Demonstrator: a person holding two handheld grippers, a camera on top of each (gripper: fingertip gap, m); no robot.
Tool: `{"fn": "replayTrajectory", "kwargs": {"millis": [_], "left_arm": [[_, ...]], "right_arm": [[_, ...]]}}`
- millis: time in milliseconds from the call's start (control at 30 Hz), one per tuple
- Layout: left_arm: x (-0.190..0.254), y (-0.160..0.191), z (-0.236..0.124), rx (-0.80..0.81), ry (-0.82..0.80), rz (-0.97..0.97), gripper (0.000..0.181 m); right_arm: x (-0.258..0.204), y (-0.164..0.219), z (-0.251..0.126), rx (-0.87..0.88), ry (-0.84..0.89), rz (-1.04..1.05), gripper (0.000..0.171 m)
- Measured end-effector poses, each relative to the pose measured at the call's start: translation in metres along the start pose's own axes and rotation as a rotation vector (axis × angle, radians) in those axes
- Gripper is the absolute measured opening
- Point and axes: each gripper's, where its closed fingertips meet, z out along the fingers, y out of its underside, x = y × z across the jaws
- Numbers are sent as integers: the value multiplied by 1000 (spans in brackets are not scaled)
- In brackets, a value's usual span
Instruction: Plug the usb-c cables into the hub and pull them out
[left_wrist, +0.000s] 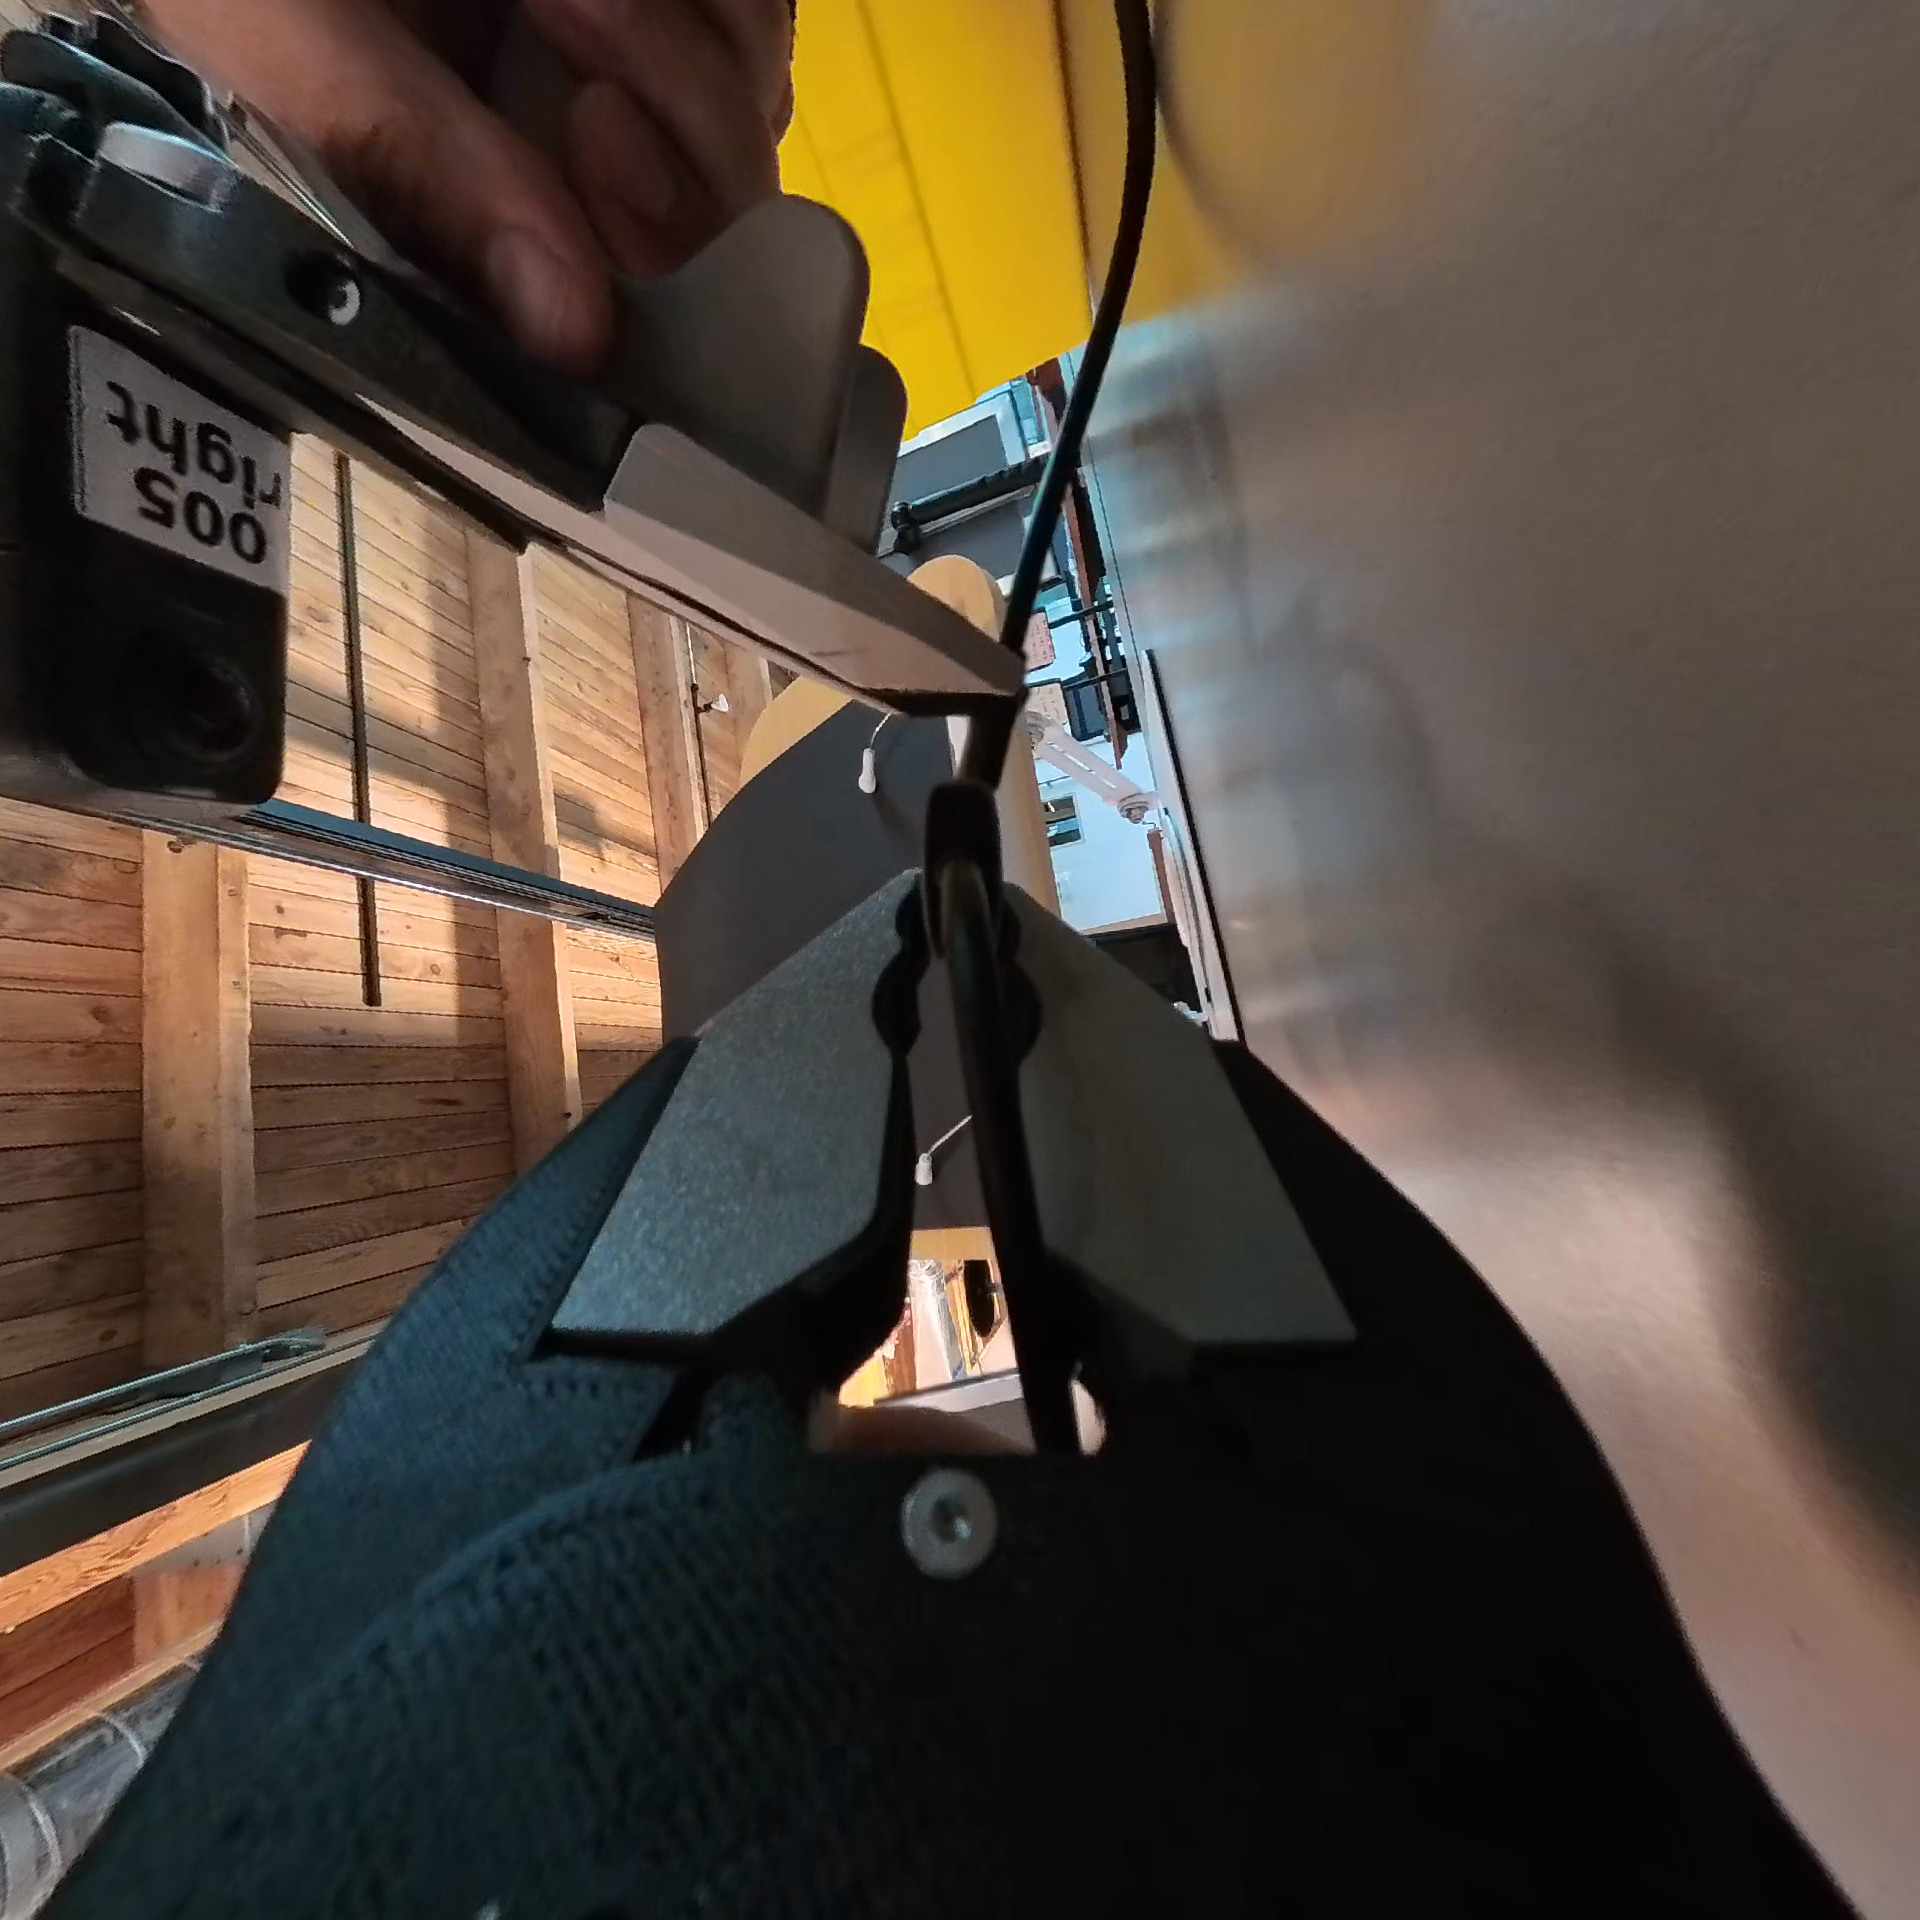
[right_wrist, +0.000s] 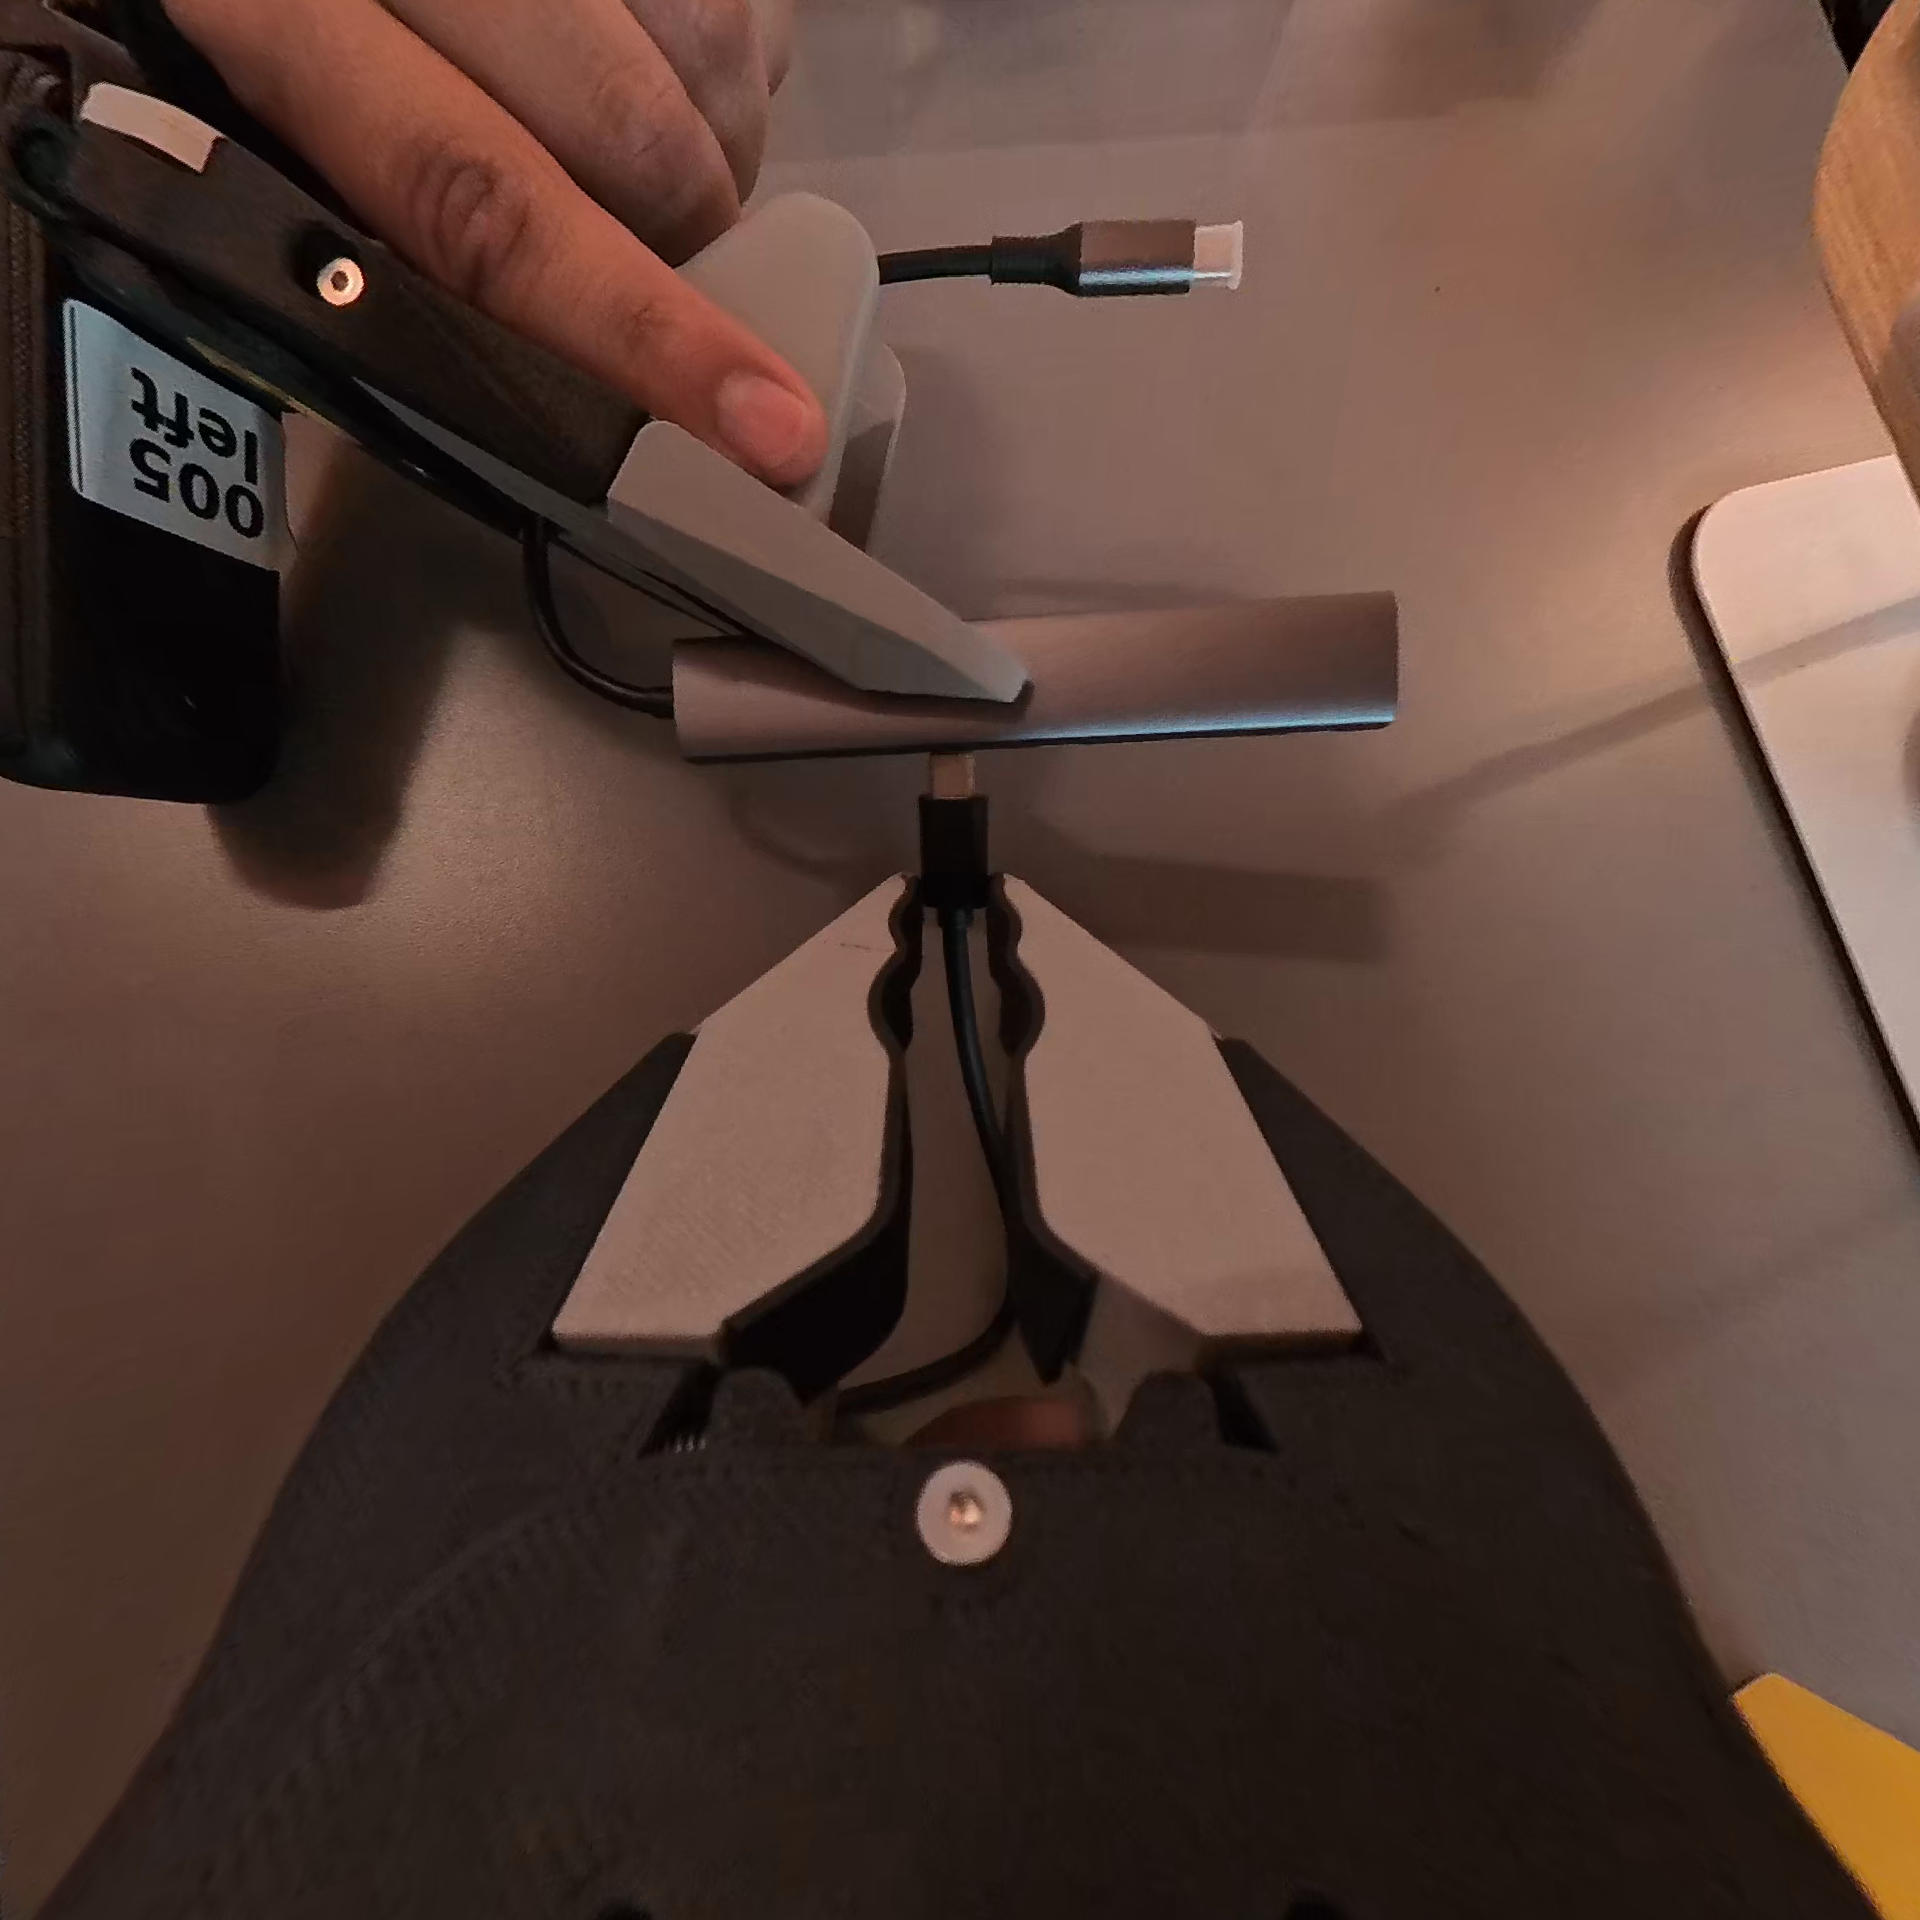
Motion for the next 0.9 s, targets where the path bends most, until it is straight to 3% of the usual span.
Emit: {"fn": "replayTrajectory", "kwargs": {"millis": [400,700,900], "left_arm": [[0,-3,0,7,0,4,8],[-1,-9,-2,16,3,26,8],[3,-10,-3,6,31,13,8]], "right_arm": [[-4,1,-1,5,-33,-10,9],[-10,1,-5,44,-158,78,9],[-10,2,-2,23,-116,33,9]]}}
